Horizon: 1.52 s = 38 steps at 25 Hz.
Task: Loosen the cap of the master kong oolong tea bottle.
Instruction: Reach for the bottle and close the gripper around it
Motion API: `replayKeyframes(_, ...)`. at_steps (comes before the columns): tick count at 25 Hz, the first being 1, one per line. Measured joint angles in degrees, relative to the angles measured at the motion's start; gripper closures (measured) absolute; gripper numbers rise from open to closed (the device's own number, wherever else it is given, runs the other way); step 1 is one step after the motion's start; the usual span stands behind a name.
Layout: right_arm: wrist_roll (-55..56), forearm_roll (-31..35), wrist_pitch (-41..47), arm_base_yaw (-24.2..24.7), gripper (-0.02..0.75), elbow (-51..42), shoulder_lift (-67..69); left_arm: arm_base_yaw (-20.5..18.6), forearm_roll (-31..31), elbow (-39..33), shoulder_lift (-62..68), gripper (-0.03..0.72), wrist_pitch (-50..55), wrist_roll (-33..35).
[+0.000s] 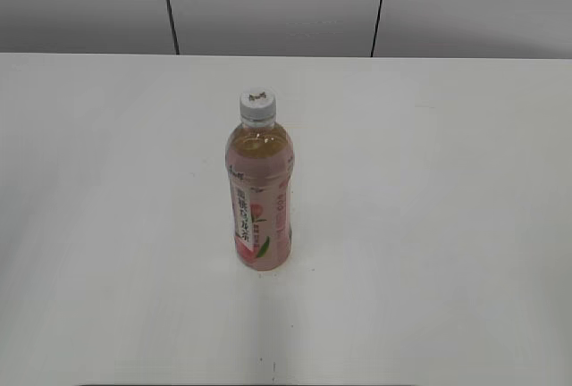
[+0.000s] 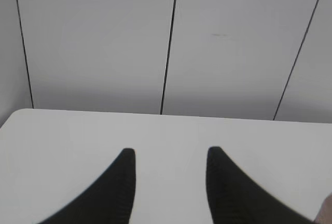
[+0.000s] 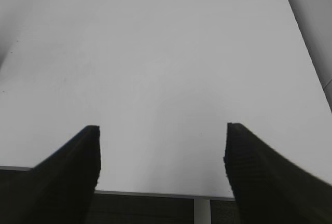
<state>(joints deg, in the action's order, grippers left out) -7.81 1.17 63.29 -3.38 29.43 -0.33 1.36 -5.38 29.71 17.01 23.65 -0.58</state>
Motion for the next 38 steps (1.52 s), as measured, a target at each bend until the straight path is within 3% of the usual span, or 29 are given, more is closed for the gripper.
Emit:
replayKeyframes(11,0.0,0.0,0.0,0.0,0.174,0.0,0.0,0.0,-0.83,-14.15,14.86,0.443,-24.85,0.0)
replayKeyframes(17,0.0,0.0,0.0,0.0,0.174,0.0,0.0,1.11,3.42,-16.92,22.43,0.443,-35.96,0.0)
replayKeyframes(22,0.0,0.0,0.0,0.0,0.174,0.0,0.0,10.1,9.86,-16.92,32.98,0.443,-44.04,0.0)
replayKeyframes(27,0.0,0.0,0.0,0.0,0.174,0.0,0.0,20.61,11.55,-16.98,46.35,0.44,-53.89,-1.09)
replayKeyframes(30,0.0,0.0,0.0,0.0,0.174,0.0,0.0,25.01,12.36,-17.04,52.92,0.389,-59.87,-2.86)
replayKeyframes(33,0.0,0.0,0.0,0.0,0.174,0.0,0.0,27.88,15.53,-17.04,58.56,0.28,-64.23,-4.6)
replayKeyframes(38,0.0,0.0,0.0,0.0,0.174,0.0,0.0,28.83,21.58,-17.04,67.41,0.121,-74.69,-7.0)
